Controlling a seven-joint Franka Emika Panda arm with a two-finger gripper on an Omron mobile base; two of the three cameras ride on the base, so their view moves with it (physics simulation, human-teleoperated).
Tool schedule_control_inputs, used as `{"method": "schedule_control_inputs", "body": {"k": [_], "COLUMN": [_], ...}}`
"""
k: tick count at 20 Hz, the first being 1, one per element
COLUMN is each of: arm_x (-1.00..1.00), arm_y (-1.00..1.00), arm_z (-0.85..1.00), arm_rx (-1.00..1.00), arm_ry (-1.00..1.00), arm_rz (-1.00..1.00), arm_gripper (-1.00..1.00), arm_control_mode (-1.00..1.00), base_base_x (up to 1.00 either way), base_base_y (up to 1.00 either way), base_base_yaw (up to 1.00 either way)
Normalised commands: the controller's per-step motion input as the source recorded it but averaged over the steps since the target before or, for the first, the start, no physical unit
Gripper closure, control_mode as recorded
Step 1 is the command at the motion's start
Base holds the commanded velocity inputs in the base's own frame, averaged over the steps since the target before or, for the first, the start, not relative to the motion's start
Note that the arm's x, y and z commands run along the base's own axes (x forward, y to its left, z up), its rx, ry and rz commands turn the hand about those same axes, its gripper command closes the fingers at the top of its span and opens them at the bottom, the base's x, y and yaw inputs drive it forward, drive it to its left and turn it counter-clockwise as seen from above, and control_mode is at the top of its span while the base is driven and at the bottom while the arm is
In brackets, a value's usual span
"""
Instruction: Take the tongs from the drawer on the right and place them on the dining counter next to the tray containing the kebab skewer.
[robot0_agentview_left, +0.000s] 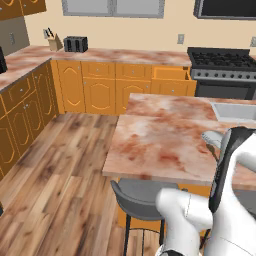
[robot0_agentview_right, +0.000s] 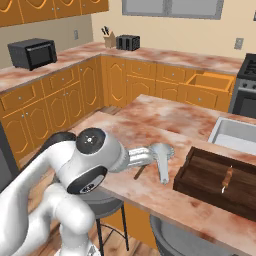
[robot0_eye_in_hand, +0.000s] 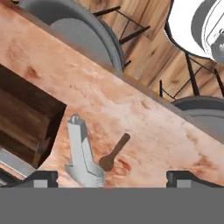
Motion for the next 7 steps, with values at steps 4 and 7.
{"method": "schedule_control_inputs", "body": {"k": [4,7], "arm_x": [-1.0,-0.83], "arm_y": [1.0,1.0], "arm_z": [0.39,0.41], "arm_rx": [-0.21,-0.3], "arm_ry": [-0.21,-0.54], "arm_rz": [0.06,0.07], "arm_gripper": [-1.0,-1.0], "arm_control_mode": [-1.0,-1.0], "base_base_x": [0.0,0.0], "base_base_y": [0.0,0.0], "base_base_yaw": [0.0,0.0]}}
